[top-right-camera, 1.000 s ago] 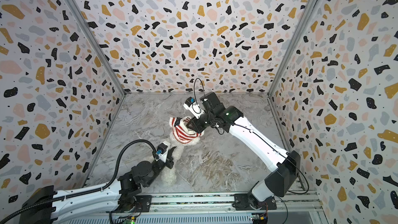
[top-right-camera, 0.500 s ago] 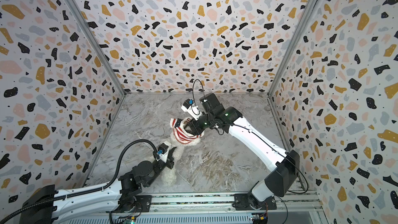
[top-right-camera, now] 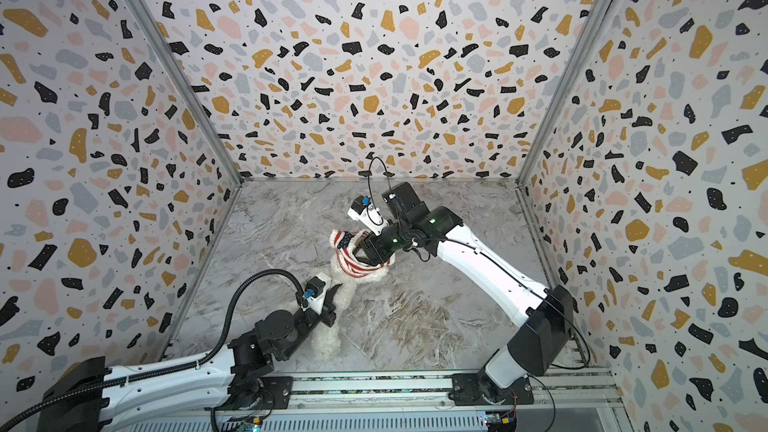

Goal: Dress the teddy bear
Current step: 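Pull the sweater away with the right gripper while the left releases the bear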

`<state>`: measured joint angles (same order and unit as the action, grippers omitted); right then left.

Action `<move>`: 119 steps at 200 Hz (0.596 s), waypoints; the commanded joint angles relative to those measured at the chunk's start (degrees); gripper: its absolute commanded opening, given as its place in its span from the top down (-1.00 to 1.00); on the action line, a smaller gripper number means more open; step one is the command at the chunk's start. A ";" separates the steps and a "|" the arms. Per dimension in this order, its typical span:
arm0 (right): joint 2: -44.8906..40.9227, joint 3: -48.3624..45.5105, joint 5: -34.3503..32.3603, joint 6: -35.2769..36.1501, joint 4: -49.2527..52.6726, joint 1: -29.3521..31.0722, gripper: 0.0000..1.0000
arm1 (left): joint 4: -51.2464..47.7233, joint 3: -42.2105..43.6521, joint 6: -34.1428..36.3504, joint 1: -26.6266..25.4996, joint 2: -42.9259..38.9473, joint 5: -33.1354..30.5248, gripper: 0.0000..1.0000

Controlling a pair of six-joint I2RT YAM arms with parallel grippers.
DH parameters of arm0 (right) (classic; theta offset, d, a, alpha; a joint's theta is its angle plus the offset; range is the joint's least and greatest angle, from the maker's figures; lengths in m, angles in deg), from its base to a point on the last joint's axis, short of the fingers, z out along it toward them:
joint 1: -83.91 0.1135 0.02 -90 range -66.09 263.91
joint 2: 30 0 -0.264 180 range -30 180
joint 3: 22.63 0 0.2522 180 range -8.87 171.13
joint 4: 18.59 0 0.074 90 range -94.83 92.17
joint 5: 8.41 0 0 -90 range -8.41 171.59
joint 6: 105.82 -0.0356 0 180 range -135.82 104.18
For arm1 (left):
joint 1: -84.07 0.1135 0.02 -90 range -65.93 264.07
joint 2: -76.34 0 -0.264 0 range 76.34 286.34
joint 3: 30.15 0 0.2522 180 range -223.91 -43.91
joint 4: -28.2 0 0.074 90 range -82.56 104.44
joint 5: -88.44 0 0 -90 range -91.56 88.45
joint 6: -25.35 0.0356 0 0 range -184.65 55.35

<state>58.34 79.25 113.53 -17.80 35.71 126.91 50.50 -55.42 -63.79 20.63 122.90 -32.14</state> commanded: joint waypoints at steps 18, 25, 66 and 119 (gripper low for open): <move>0.56 -0.76 3.41 0.79 2.53 1.25 0.29 | 6.13 -1.24 0.28 -0.22 -1.22 -0.50 1.00; 0.44 -0.78 3.99 0.75 2.53 1.38 0.34 | 6.09 -1.24 0.35 -0.20 -1.13 -0.89 1.00; 0.07 -1.41 5.14 0.40 2.27 2.28 0.41 | 6.75 -1.06 0.72 -0.23 -0.73 -2.71 1.00; 0.71 -3.17 3.80 0.50 1.82 3.92 0.11 | 7.09 -0.93 0.89 -0.19 -0.78 -4.29 1.00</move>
<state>58.88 77.70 115.65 -17.34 35.40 129.27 49.99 -55.40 -63.72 20.63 122.95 -35.12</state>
